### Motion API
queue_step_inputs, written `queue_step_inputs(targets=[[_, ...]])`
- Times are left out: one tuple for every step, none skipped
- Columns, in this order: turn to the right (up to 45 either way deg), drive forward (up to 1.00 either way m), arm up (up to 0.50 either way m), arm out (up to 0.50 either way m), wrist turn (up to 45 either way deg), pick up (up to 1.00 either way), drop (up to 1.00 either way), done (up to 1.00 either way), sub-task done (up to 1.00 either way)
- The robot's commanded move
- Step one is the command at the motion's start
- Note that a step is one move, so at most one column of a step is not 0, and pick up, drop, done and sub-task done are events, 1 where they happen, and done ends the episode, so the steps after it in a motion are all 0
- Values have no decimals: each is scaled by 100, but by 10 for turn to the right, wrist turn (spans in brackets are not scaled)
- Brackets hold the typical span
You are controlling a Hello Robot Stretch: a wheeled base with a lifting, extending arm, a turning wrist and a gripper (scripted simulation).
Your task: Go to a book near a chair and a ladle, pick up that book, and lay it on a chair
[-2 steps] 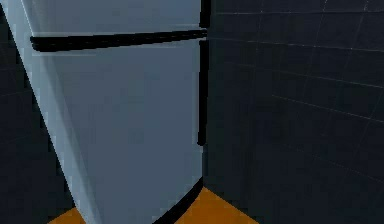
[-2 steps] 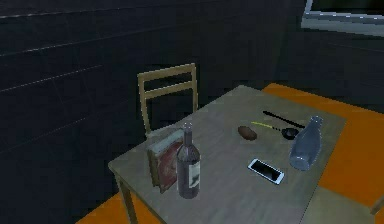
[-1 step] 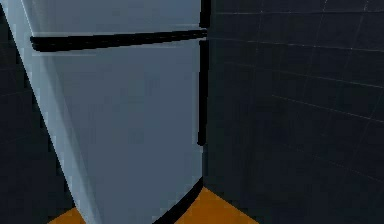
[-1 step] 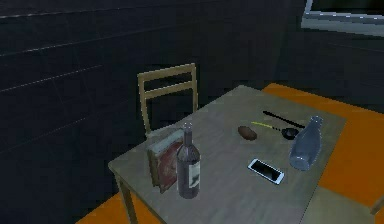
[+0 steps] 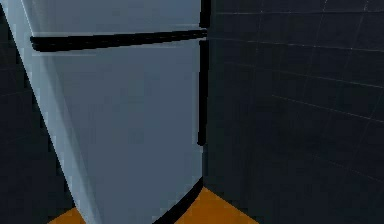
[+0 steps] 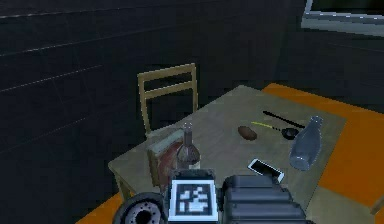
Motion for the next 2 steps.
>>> queue_step_inputs(targets=[[0, 0, 0, 24, 0, 0, 0, 0, 0], [0, 0, 0, 0, 450, 0, 0, 0, 0]])
